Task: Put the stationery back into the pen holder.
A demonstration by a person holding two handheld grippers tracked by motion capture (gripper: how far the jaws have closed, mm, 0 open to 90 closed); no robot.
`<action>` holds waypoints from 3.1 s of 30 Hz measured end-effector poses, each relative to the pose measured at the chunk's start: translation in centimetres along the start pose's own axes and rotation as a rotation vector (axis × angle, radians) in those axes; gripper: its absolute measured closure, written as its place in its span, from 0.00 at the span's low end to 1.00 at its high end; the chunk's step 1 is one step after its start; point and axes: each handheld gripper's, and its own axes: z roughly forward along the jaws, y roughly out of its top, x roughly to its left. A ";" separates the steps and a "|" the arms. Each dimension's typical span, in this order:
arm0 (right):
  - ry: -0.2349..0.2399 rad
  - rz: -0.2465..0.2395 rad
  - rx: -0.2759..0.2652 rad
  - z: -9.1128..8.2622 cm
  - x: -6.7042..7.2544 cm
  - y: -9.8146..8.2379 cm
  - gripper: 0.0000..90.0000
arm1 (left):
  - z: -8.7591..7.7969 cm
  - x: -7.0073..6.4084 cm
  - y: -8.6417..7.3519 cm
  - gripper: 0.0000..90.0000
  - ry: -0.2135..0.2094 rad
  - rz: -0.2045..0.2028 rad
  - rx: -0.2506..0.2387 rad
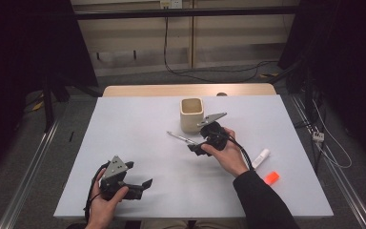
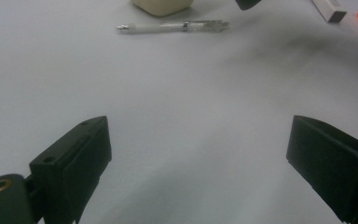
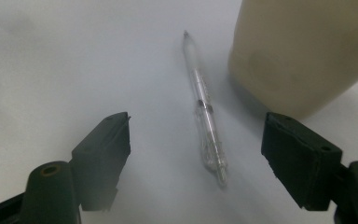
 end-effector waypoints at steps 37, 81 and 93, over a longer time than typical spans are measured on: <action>0.043 -0.139 0.270 7.2 -1.0 4.4 0.75 | 0.2 0.1 -0.2 0.07 -0.031 -0.015 0.032; 0.081 -0.091 0.219 6.0 -0.8 4.4 0.89 | 0.3 0.1 -0.3 0.07 -0.035 -0.017 0.041; 0.077 -0.054 0.108 2.9 -1.4 3.2 0.89 | 0.3 0.1 -0.3 0.07 -0.030 -0.020 0.046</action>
